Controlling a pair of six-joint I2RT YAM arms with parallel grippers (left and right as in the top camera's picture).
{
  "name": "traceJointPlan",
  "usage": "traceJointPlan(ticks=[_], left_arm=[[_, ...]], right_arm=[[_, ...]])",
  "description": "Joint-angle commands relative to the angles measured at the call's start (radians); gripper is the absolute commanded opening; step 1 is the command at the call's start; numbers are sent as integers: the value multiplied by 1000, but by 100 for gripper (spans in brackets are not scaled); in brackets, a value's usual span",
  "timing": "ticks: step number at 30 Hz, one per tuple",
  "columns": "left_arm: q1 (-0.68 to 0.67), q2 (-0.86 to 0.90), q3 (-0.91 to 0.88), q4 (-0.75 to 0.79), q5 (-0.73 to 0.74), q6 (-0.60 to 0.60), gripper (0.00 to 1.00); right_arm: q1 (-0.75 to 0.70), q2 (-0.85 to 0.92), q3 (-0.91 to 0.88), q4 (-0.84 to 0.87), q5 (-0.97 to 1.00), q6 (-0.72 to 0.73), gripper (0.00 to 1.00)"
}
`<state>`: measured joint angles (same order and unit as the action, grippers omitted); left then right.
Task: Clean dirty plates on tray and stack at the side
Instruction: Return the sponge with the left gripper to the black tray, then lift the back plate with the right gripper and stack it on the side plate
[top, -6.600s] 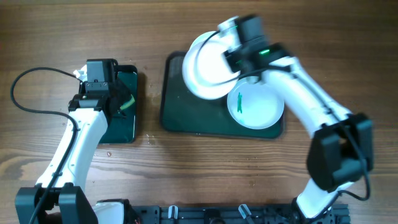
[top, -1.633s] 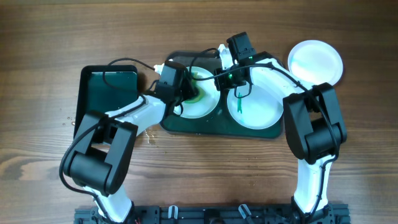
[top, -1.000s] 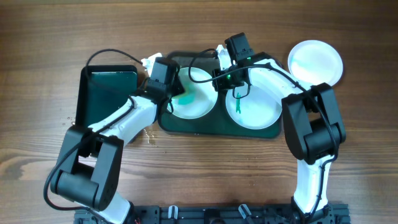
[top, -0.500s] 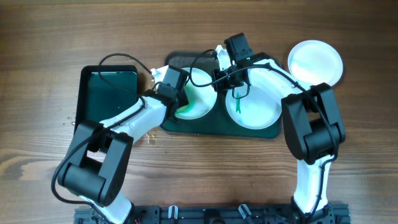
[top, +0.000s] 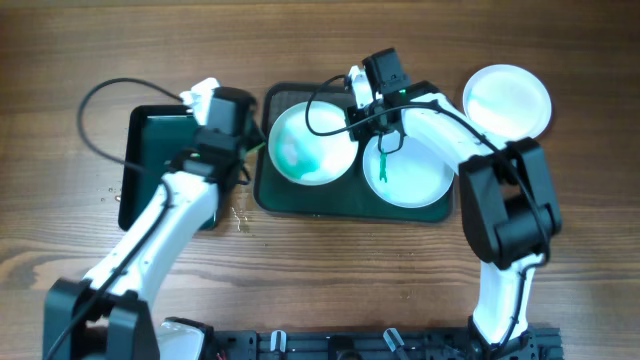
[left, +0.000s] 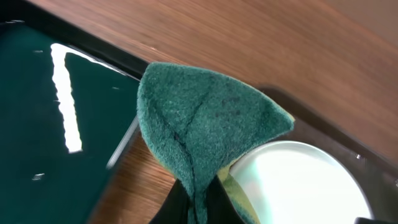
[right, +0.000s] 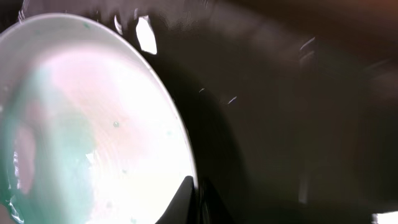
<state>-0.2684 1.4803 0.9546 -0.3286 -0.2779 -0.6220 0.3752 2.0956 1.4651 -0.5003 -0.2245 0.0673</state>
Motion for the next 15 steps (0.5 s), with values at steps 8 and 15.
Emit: traceJointPlan(ticks=[8,15], left_arm=[[343,-22,-5,-161,47,5,4],[383,-22,-5,-178,61,5,4]], right_arm=[[66,-311,37,89,451,-377,4],[259,-332,34,235,961,-821,5]])
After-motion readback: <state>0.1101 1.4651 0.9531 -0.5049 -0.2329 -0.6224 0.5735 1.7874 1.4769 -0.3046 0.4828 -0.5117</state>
